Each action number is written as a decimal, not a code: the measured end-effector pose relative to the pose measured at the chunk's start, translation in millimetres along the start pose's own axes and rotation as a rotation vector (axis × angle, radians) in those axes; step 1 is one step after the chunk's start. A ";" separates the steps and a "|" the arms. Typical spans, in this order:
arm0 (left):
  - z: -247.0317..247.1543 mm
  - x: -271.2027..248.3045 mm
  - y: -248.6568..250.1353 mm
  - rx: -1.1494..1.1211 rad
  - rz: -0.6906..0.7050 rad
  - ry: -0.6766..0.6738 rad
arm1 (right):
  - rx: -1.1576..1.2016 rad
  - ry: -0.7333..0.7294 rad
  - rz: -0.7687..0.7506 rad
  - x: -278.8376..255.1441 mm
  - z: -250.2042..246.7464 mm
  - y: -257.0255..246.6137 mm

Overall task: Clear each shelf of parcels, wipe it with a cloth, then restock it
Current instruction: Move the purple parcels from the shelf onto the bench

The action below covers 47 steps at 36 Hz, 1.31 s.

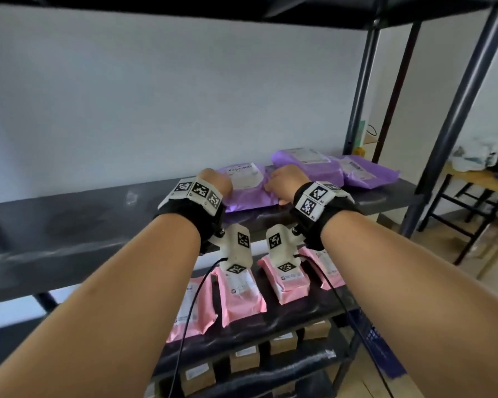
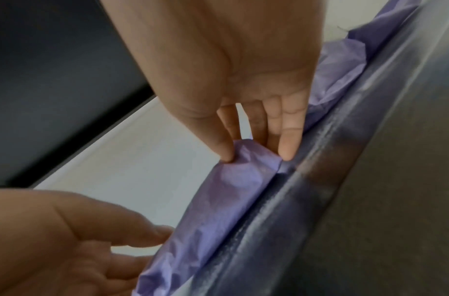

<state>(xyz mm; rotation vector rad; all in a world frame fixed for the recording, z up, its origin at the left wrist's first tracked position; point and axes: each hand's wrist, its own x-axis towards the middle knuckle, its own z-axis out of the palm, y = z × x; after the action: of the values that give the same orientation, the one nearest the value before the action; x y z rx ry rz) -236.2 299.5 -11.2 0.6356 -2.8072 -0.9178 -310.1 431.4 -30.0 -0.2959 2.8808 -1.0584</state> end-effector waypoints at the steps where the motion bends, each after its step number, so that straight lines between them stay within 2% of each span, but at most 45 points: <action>1: -1.6 1.8 2.5 -0.038 -0.106 -0.035 | -0.008 -0.002 -0.020 -0.1 -0.5 0.9; 4: 2.5 14.2 -7.9 0.059 -0.045 0.020 | 0.010 0.000 -0.052 -3.7 -4.2 -1.4; 7: -0.8 5.1 -13.3 0.011 -0.042 0.067 | 0.062 0.024 -0.084 -7.4 -6.9 -8.4; 9: -8.2 -11.1 -15.7 -0.106 -0.032 0.119 | 0.046 0.037 -0.107 -15.1 -6.3 -17.6; 11: -16.7 -18.4 -24.5 -0.287 -0.081 0.198 | 0.026 0.049 -0.125 -24.8 -3.1 -29.6; 14: -28.7 -30.1 -45.1 -0.329 -0.110 0.307 | 0.103 0.074 -0.157 -41.2 6.5 -48.1; 20: -60.8 -72.0 -95.1 -0.442 -0.089 0.511 | 0.222 0.067 -0.258 -83.4 39.6 -93.9; 27: -104.9 -140.0 -182.6 -0.382 -0.048 0.683 | 0.266 -0.015 -0.367 -161.6 107.0 -152.9; 31: -128.4 -186.6 -246.4 -0.347 -0.067 0.725 | 0.316 -0.084 -0.374 -211.1 161.2 -185.1; 36: -160.3 -239.1 -330.6 -0.272 -0.193 0.751 | 0.345 -0.210 -0.426 -278.5 227.6 -227.3; 42: -186.5 -297.0 -427.5 -0.231 -0.338 0.742 | 0.292 -0.321 -0.452 -346.4 309.7 -268.5; 47: -199.3 -317.9 -502.2 -0.222 -0.459 0.672 | 0.226 -0.462 -0.452 -378.0 373.1 -290.8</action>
<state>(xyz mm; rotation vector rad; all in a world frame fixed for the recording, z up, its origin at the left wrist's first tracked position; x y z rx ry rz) 276.3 -37.7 -140.2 1.2944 -1.9706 -0.8482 151.5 52.7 -131.0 -1.0539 2.3085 -1.1665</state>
